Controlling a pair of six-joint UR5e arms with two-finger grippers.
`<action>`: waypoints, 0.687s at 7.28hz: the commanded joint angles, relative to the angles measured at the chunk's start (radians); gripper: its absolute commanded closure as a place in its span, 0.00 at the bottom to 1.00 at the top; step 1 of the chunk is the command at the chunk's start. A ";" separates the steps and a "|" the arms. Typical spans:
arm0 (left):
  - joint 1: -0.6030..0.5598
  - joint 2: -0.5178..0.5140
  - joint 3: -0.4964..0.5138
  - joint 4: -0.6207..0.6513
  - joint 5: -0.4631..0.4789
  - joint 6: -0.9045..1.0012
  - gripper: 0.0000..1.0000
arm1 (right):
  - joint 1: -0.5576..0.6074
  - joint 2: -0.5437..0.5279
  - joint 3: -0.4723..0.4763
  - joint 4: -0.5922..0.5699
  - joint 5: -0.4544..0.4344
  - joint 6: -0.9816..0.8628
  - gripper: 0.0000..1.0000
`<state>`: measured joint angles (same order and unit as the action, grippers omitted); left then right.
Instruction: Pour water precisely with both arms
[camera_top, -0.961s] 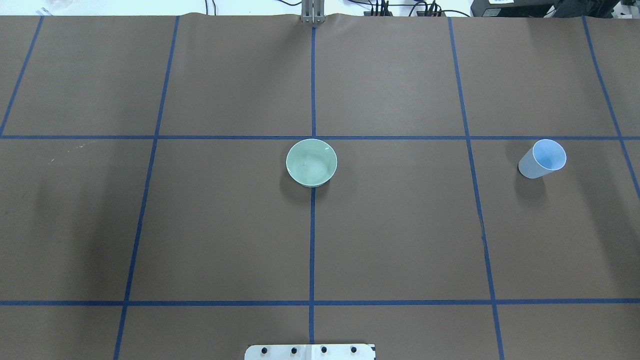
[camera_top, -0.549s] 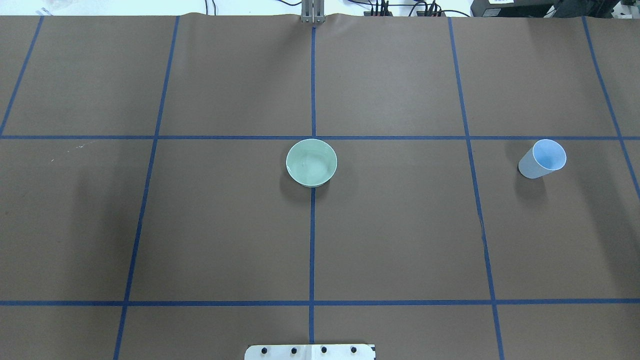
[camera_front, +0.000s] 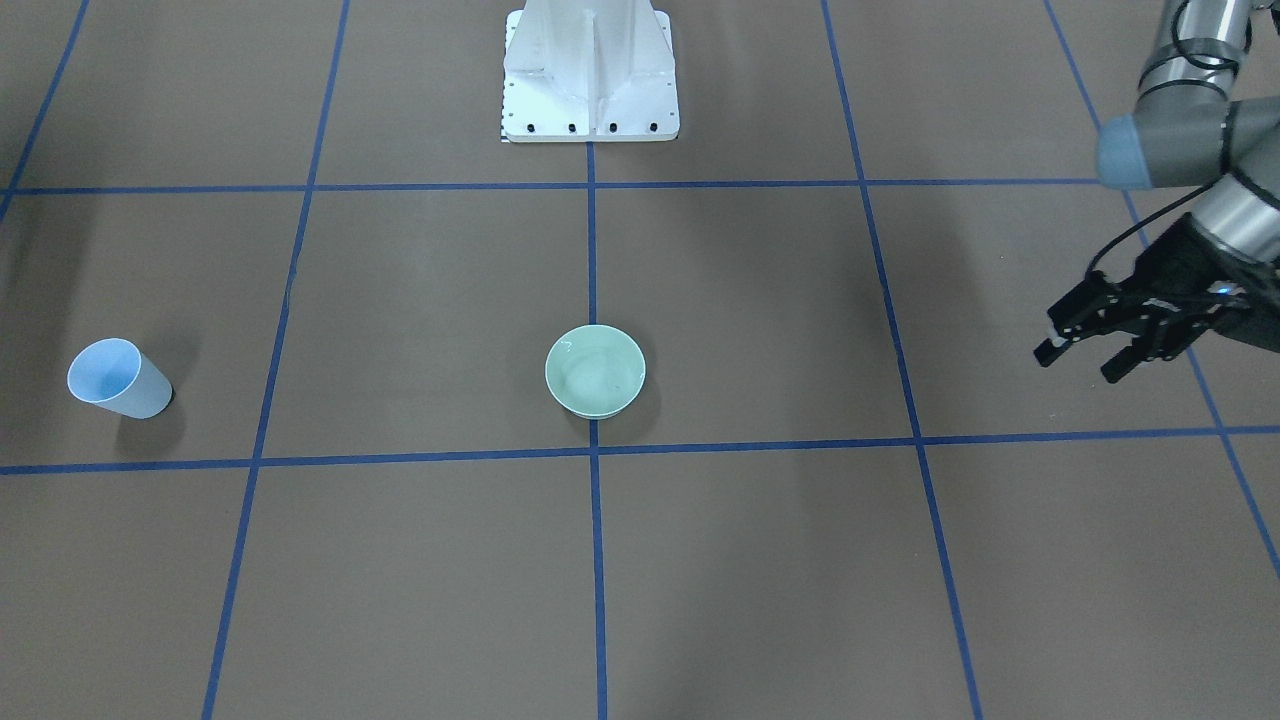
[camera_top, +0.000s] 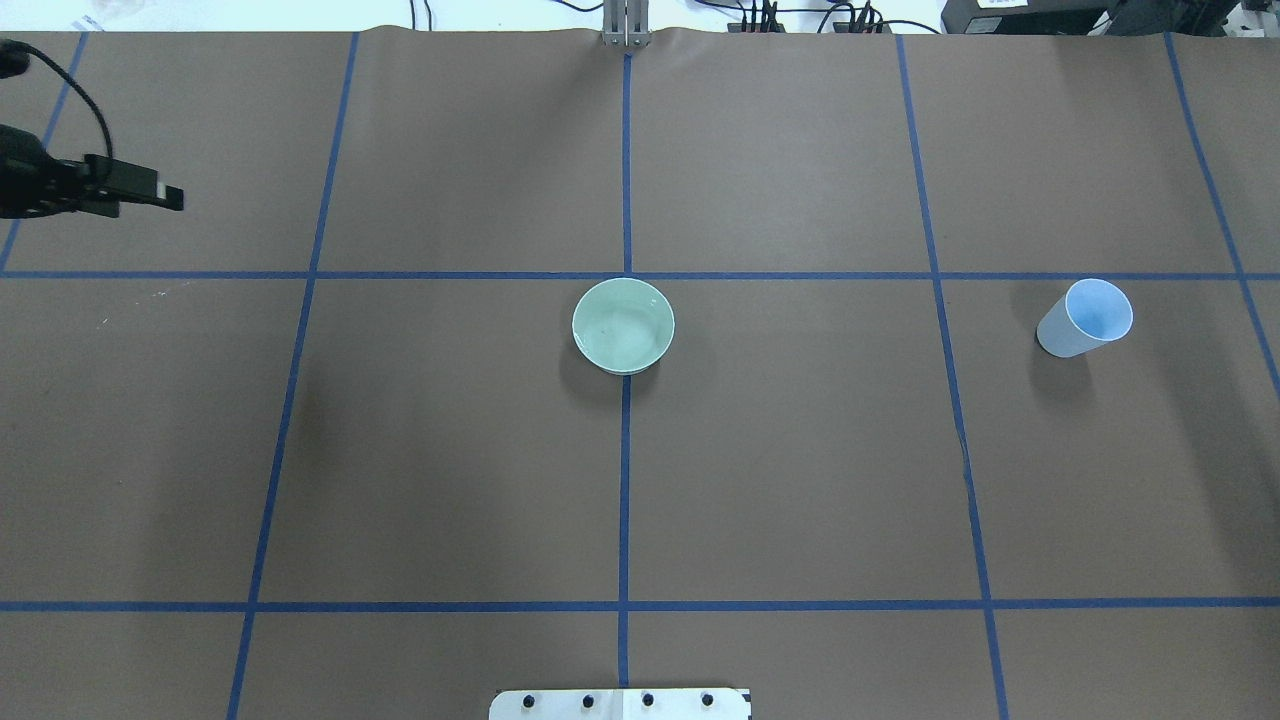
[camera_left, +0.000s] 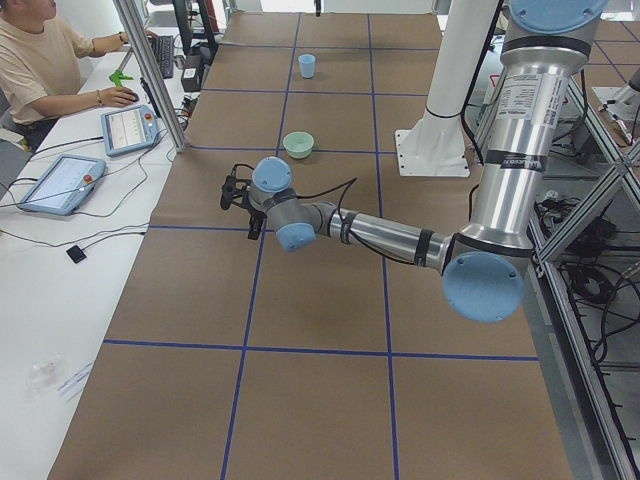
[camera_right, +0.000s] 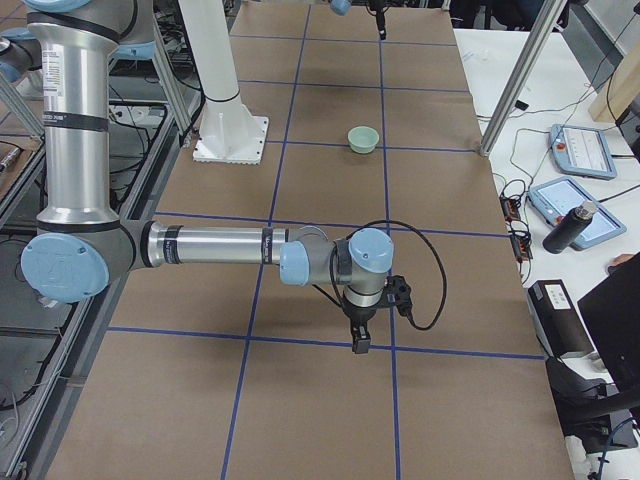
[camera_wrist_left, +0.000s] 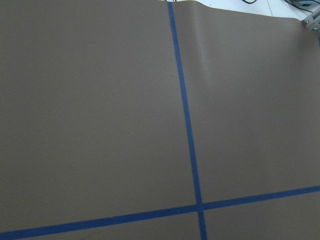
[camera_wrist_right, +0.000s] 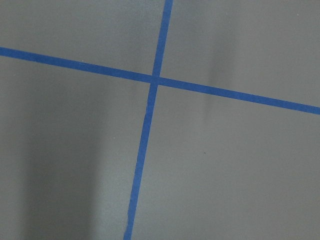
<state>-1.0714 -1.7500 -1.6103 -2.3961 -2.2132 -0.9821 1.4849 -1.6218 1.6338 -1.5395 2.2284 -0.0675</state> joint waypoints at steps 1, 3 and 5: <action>0.187 -0.157 -0.023 0.148 0.142 -0.180 0.00 | 0.000 -0.006 0.001 0.001 -0.001 0.000 0.01; 0.347 -0.338 -0.026 0.411 0.300 -0.277 0.00 | 0.000 -0.012 -0.011 0.001 0.001 0.000 0.01; 0.491 -0.498 -0.007 0.618 0.395 -0.346 0.00 | 0.000 -0.012 -0.015 0.002 0.001 -0.002 0.01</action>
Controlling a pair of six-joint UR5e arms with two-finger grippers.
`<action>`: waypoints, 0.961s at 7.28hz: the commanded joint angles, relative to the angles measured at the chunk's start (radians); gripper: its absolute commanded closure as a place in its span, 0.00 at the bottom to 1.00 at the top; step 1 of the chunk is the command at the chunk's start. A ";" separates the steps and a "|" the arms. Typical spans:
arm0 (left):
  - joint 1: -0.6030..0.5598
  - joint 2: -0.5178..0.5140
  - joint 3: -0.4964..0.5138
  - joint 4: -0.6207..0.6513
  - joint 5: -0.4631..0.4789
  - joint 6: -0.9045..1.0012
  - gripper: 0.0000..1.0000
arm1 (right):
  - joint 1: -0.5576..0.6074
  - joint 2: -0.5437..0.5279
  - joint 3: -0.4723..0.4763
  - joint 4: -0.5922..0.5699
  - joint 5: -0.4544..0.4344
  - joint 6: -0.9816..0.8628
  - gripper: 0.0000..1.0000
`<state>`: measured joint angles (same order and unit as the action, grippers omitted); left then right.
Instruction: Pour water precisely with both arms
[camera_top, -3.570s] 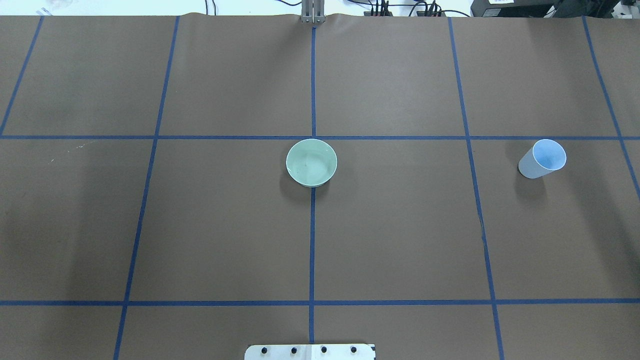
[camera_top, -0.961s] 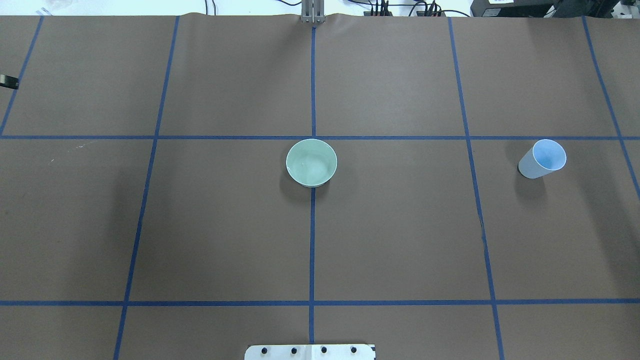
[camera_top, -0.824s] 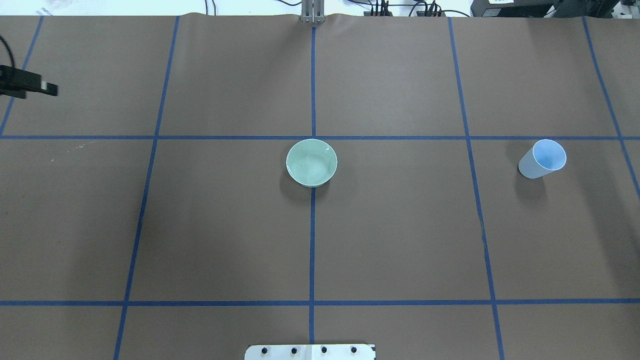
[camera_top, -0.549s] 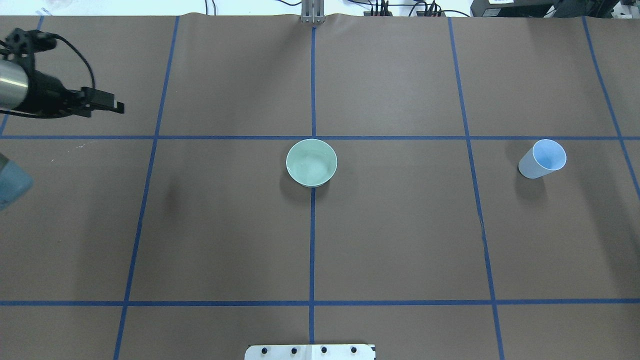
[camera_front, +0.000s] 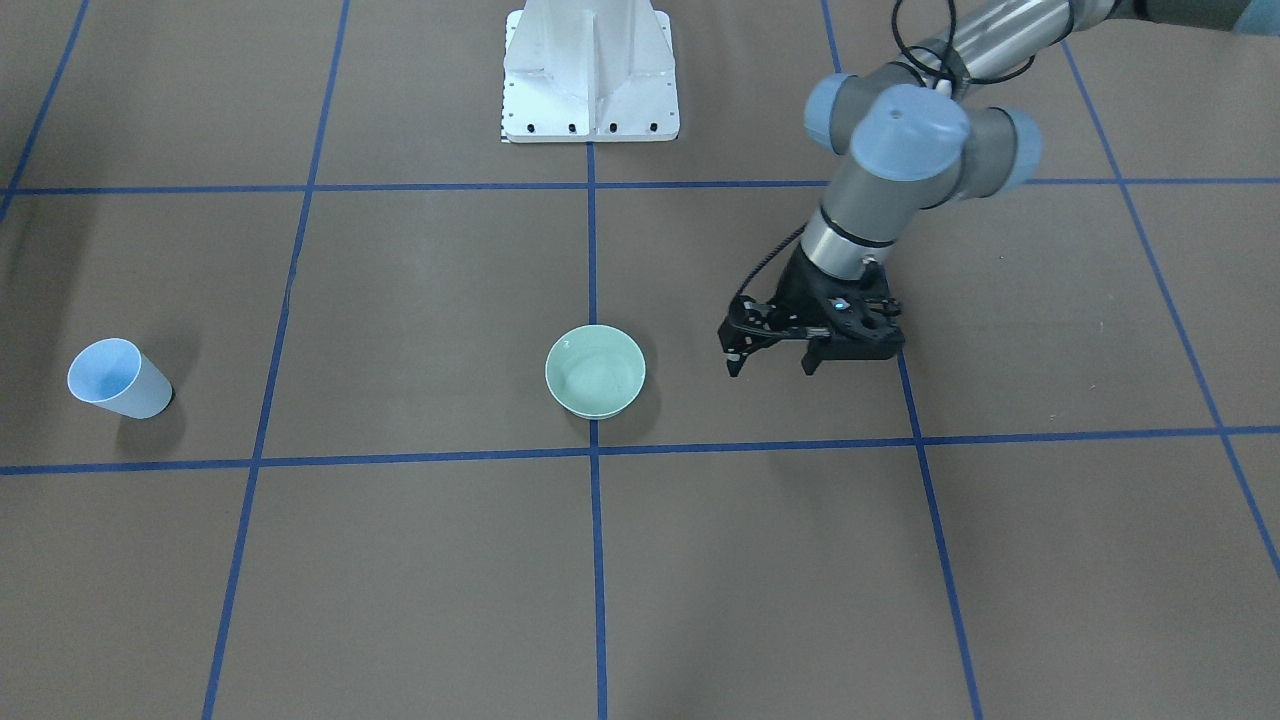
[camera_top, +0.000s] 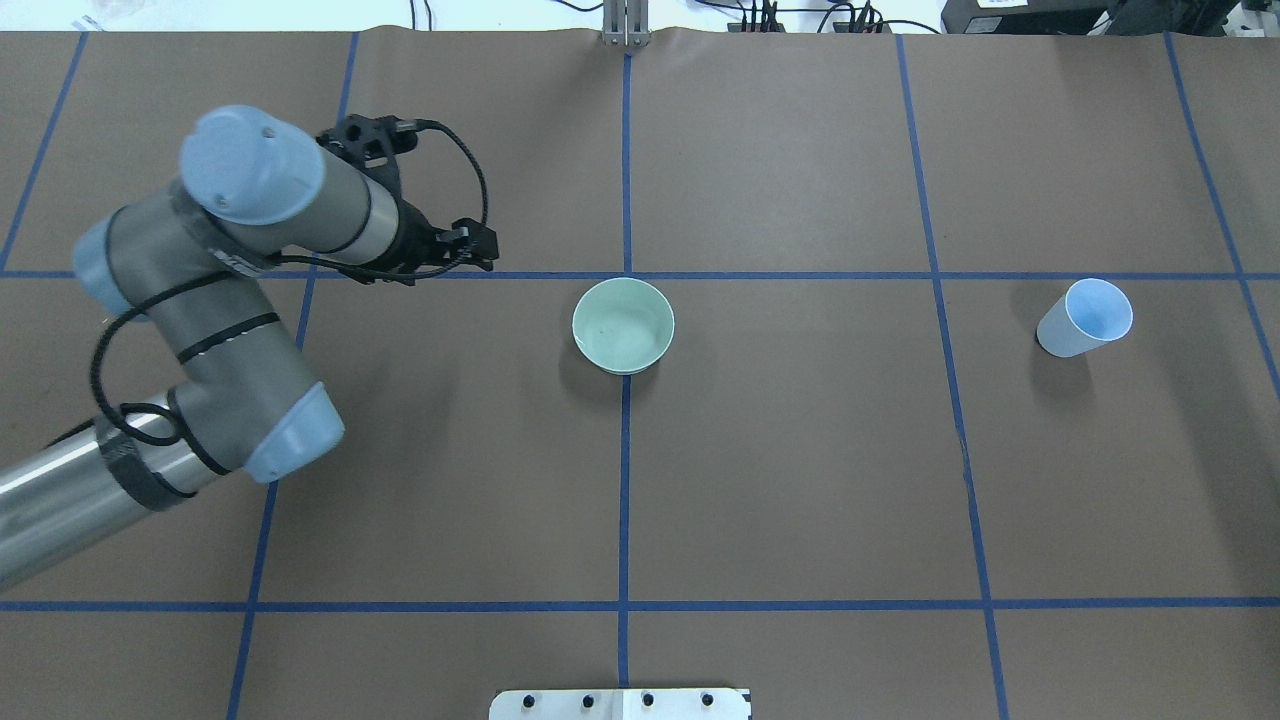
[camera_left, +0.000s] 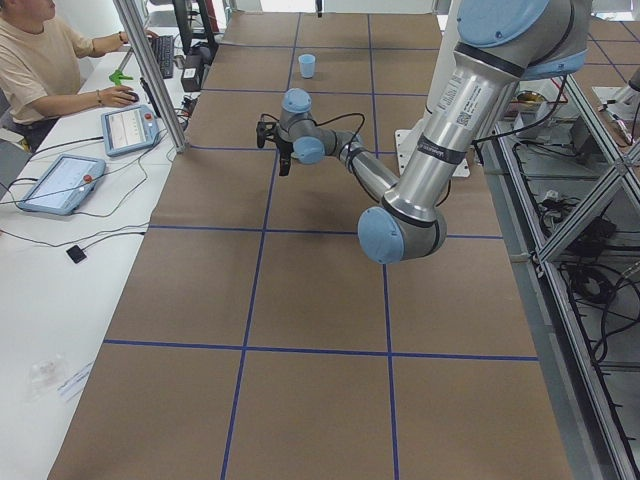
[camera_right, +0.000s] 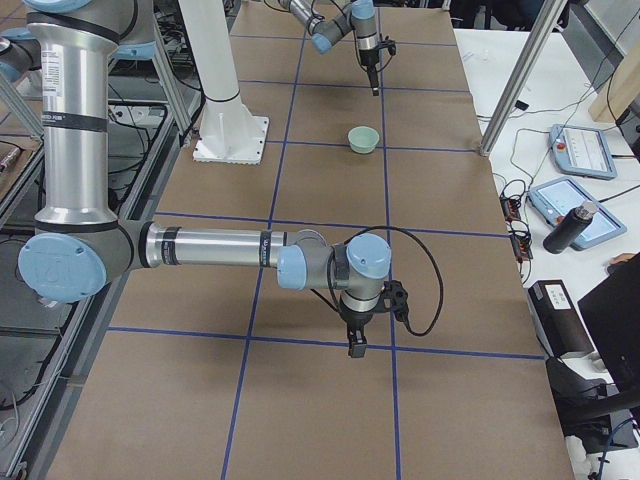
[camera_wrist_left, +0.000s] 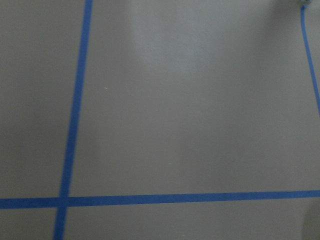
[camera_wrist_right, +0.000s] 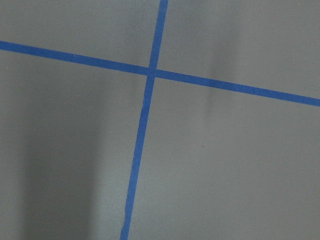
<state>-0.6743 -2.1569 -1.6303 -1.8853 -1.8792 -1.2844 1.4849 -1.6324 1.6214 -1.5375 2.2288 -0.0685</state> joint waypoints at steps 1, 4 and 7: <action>0.117 -0.118 0.035 0.106 0.071 -0.062 0.00 | 0.000 -0.001 -0.006 0.008 0.000 0.000 0.01; 0.191 -0.189 0.142 0.092 0.147 -0.171 0.01 | 0.000 -0.001 -0.008 0.013 0.000 0.000 0.01; 0.168 -0.187 0.144 0.092 0.149 -0.202 0.20 | 0.000 -0.001 -0.009 0.014 0.000 0.000 0.01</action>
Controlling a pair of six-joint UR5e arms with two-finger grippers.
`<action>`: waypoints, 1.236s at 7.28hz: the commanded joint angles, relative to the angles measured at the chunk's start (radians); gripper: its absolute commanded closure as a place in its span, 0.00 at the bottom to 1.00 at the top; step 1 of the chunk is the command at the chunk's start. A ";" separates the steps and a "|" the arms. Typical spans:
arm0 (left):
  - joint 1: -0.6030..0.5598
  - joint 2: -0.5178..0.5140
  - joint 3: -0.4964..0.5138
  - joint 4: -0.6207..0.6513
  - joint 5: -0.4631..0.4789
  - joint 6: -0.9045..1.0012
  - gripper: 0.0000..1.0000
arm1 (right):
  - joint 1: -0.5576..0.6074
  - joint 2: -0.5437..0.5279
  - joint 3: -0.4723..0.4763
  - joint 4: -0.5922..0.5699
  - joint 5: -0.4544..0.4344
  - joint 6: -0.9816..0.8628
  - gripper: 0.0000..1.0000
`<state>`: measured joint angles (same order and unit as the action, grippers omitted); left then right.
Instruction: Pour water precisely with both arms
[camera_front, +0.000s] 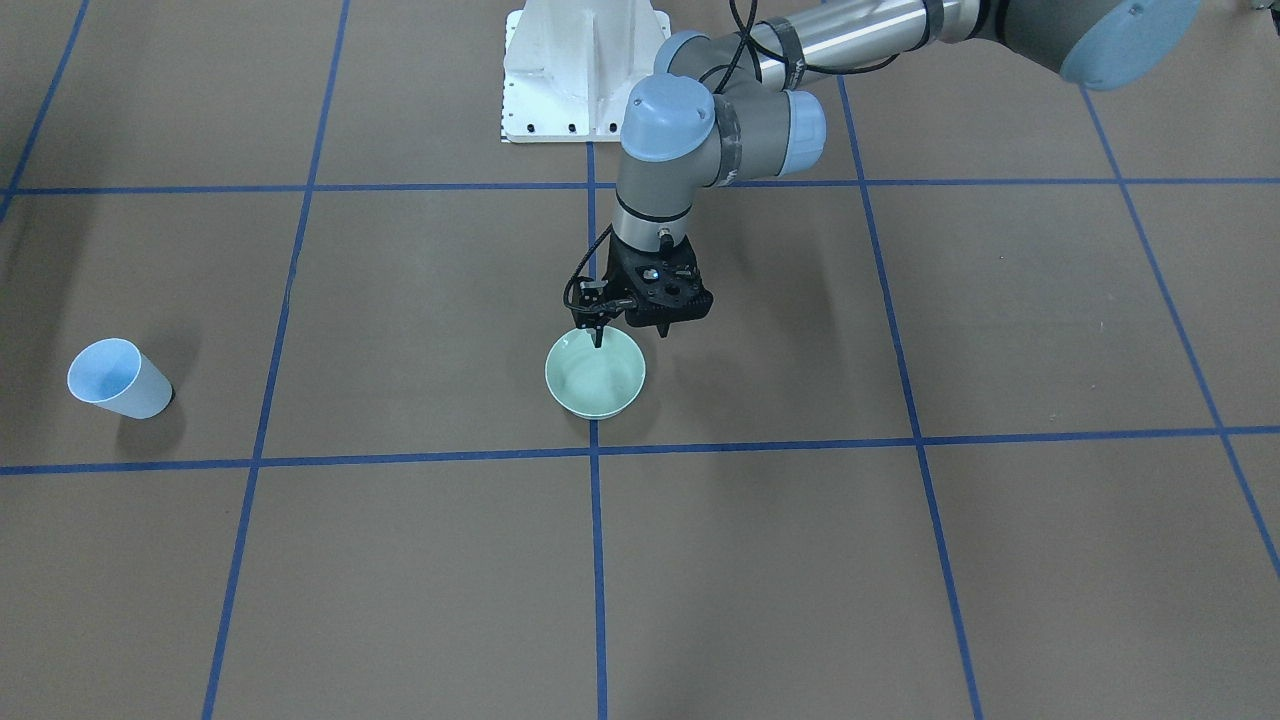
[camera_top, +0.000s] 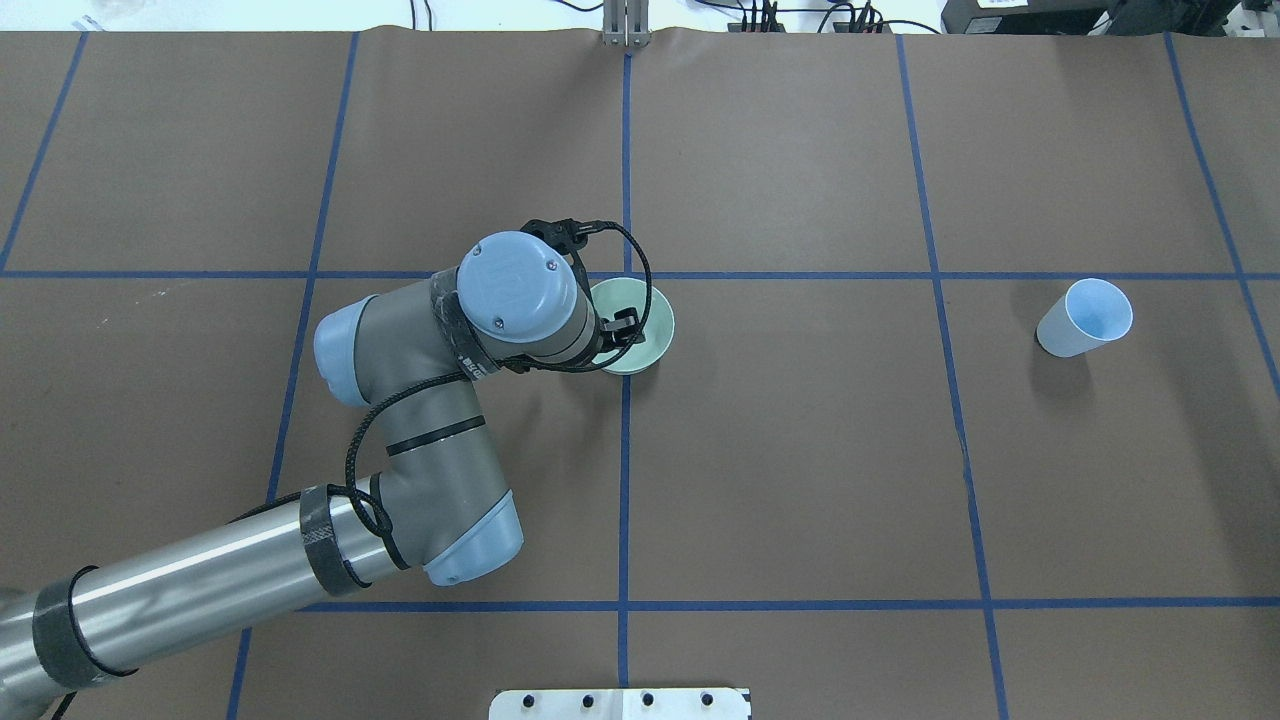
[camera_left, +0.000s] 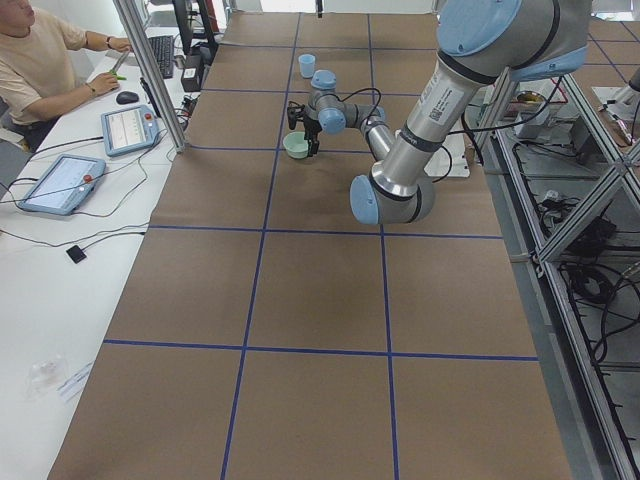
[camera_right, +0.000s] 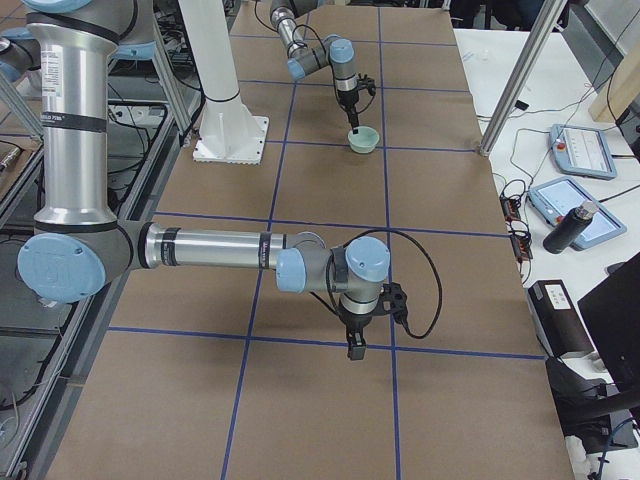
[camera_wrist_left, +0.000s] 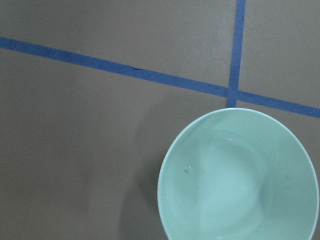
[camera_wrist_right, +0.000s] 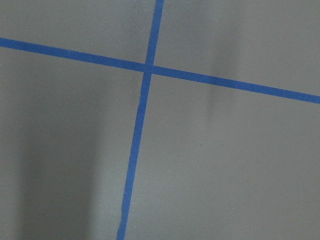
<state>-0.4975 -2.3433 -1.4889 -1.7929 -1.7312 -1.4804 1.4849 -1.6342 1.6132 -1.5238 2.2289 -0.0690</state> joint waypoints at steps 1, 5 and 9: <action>-0.007 -0.001 0.022 -0.002 0.001 -0.008 0.33 | 0.000 0.000 -0.003 0.001 -0.002 0.000 0.01; -0.006 -0.011 0.068 -0.054 0.001 -0.003 1.00 | 0.000 0.002 0.001 0.001 -0.002 -0.002 0.01; -0.054 -0.025 0.049 -0.048 -0.025 0.027 1.00 | 0.000 0.004 -0.013 0.001 -0.003 -0.002 0.01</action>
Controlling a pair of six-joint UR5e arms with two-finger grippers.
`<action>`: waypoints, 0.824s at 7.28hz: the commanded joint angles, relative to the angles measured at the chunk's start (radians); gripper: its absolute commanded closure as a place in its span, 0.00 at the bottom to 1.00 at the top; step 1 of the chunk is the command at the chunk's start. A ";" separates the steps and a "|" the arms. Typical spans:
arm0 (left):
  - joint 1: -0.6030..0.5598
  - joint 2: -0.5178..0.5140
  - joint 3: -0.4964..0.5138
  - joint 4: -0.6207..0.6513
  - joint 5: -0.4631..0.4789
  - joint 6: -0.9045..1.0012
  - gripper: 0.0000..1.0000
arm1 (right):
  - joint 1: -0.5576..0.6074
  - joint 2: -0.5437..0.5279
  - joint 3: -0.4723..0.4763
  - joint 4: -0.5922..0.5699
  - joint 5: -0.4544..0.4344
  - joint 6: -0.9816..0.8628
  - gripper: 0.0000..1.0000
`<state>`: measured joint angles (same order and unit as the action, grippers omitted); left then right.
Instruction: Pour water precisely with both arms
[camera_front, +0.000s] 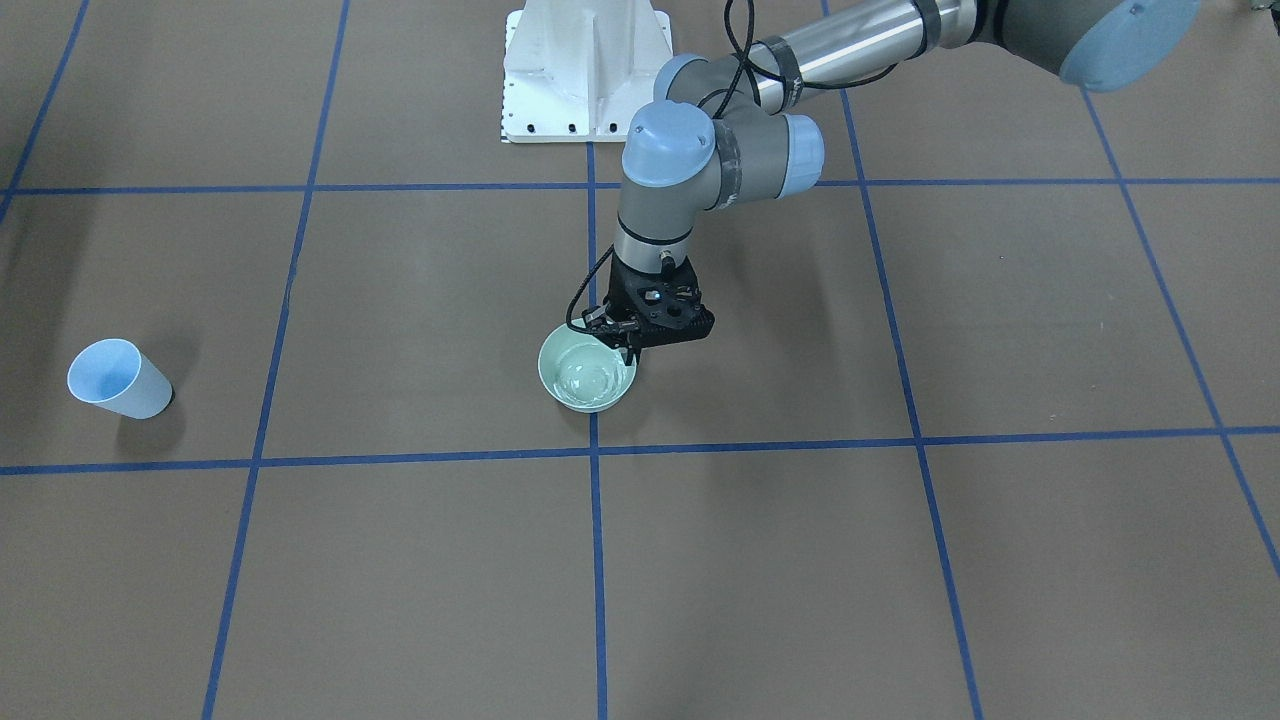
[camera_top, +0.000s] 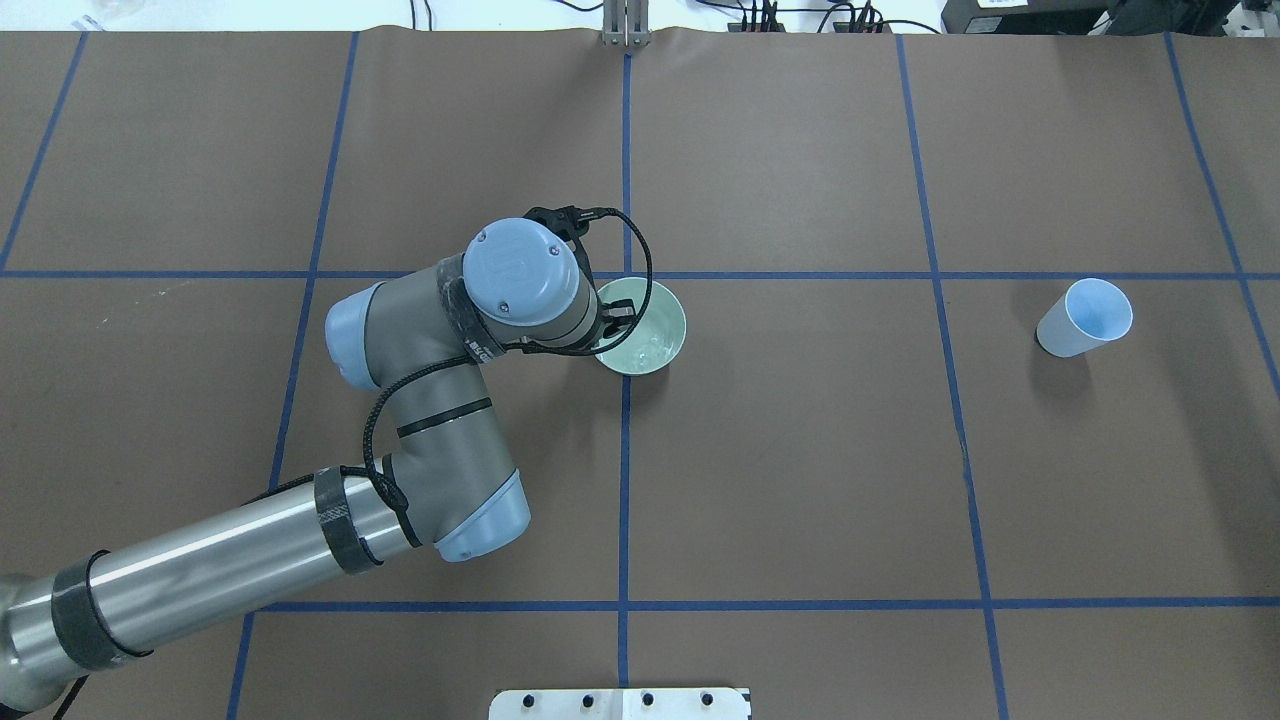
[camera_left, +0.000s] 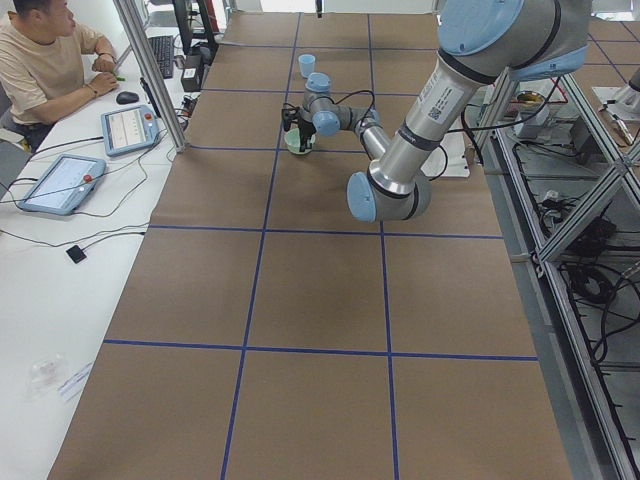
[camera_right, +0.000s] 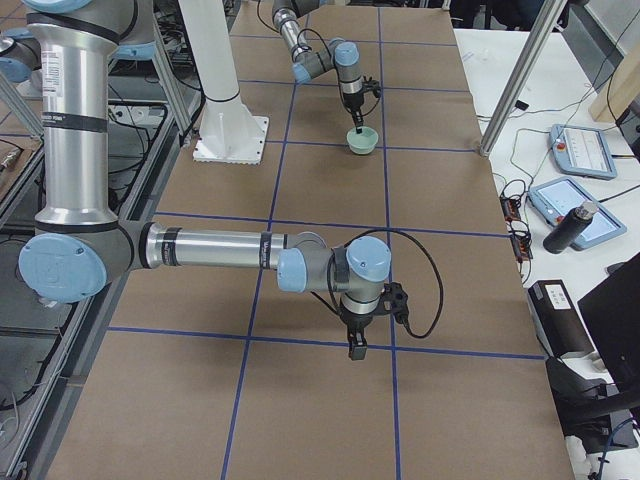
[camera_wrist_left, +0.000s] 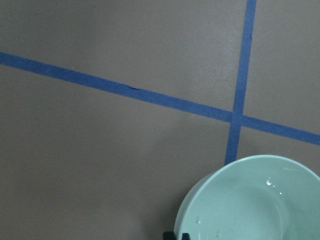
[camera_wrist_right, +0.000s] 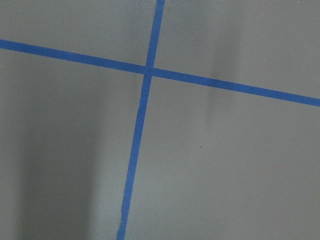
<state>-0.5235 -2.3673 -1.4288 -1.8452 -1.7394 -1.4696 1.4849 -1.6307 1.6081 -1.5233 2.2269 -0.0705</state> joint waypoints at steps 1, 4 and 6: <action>-0.079 0.017 -0.042 0.006 -0.105 0.107 1.00 | 0.000 0.002 -0.010 0.000 -0.001 0.000 0.01; -0.267 0.335 -0.244 0.000 -0.308 0.436 1.00 | 0.000 0.002 -0.013 0.000 -0.001 0.002 0.01; -0.395 0.518 -0.286 -0.046 -0.406 0.686 1.00 | 0.000 0.002 -0.017 0.000 -0.001 0.002 0.01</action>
<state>-0.8418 -1.9621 -1.6879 -1.8581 -2.0851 -0.9344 1.4849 -1.6291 1.5926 -1.5232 2.2258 -0.0691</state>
